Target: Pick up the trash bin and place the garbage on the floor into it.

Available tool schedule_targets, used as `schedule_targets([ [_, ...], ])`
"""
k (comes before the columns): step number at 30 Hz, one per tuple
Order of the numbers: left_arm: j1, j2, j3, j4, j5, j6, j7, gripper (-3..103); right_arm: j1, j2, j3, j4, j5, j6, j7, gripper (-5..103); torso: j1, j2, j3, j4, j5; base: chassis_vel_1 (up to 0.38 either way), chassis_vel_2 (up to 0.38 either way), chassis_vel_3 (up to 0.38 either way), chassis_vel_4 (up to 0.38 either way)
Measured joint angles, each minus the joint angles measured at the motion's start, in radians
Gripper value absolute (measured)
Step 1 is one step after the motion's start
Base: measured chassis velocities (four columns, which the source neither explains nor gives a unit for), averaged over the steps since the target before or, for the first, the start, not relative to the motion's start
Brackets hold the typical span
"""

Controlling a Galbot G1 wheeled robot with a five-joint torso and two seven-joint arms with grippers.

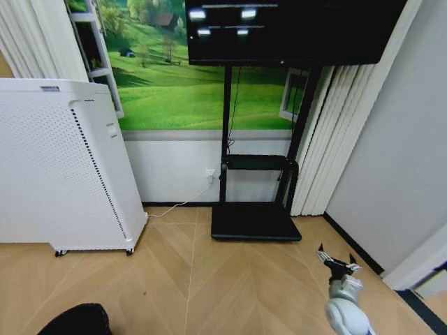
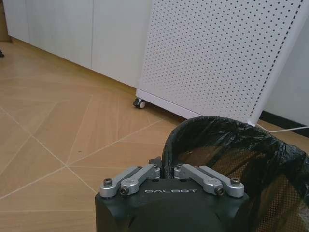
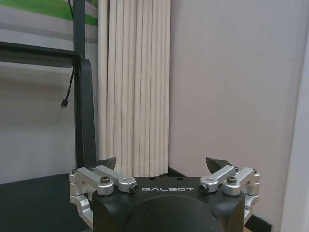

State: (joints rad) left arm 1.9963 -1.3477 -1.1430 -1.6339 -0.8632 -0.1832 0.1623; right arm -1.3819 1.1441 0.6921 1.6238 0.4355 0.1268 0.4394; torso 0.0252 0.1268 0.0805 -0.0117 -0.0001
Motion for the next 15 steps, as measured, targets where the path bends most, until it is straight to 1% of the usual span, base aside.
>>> schedule_targets([
  [1,-0.002,-0.002,-0.004,0.0,0.0,0.0,-0.009,4,0.0,0.001,0.0,-0.01,0.004,0.002,0.0,100,0.0,0.0,0.0,0.0,0.0003,0.0,0.0,0.0,0.0],
  [3,-0.005,-0.001,-0.009,0.003,0.007,-0.004,-0.009,15,-0.002,0.002,0.002,-0.021,0.012,0.004,0.0,100,0.0,0.0,0.0,-0.0001,0.0004,0.0,0.0,0.0,0.0],
  [4,-0.005,-0.001,-0.009,0.003,0.007,-0.004,-0.009,15,-0.002,0.002,0.002,-0.021,0.012,0.004,0.0,100,0.0,0.0,0.0,-0.0001,0.0004,0.0,0.0,0.0,0.0],
  [5,-0.007,0.0,-0.01,0.008,0.012,-0.005,-0.008,20,-0.003,0.002,0.005,-0.025,0.015,0.006,0.0,100,0.0,0.0,0.0,-0.0001,0.0005,0.0,0.0,0.0,0.0],
  [6,-0.007,0.0,-0.01,0.008,0.012,-0.005,-0.008,20,-0.003,0.002,0.005,-0.025,0.015,0.006,0.0,100,0.0,0.0,0.0,-0.0001,0.0005,0.0,0.0,0.0,0.0],
  [9,-0.021,0.007,-0.008,0.024,0.025,-0.005,-0.005,36,-0.006,-0.001,0.013,-0.033,0.023,0.013,0.0,100,0.0,0.0,0.0,0.0,0.0002,0.0,0.0,0.0,0.0],
  [10,-0.021,0.007,-0.008,0.024,0.025,-0.005,-0.005,36,-0.006,-0.001,0.013,-0.033,0.023,0.013,0.0,100,0.0,0.0,0.0,0.0,0.0002,0.0,0.0,0.0,0.0],
  [11,-0.026,0.01,-0.005,0.027,0.029,-0.003,-0.004,42,-0.006,-0.001,0.015,-0.035,0.024,0.014,0.0,100,0.0,0.0,0.0,-0.0002,0.0002,0.0,0.0,0.0,0.0],
  [12,-0.03,0.011,-0.003,0.029,0.031,-0.001,-0.004,42,-0.006,-0.001,0.016,-0.036,0.024,0.015,0.0,100,0.0,0.0,0.0,-0.0002,0.0001,0.0,0.0,0.0,0.0],
  [13,-0.034,0.014,-0.002,0.032,0.034,0.002,-0.003,46,-0.006,-0.001,0.018,-0.036,0.025,0.016,0.0,100,0.0,0.0,0.0,-0.0002,0.0001,0.0,0.0,0.0,0.0],
  [14,-0.034,0.014,-0.002,0.032,0.034,0.002,-0.003,46,-0.006,-0.001,0.018,-0.036,0.025,0.016,0.0,100,0.0,0.0,0.0,-0.0002,0.0001,0.0,0.0,0.0,0.0],
  [15,-0.037,0.017,-0.001,0.034,0.035,0.004,-0.003,52,-0.006,-0.001,0.021,-0.036,0.025,0.016,0.001,100,0.0,0.0,0.0,-0.0002,0.0001,0.0,0.0,0.0,0.0],
])
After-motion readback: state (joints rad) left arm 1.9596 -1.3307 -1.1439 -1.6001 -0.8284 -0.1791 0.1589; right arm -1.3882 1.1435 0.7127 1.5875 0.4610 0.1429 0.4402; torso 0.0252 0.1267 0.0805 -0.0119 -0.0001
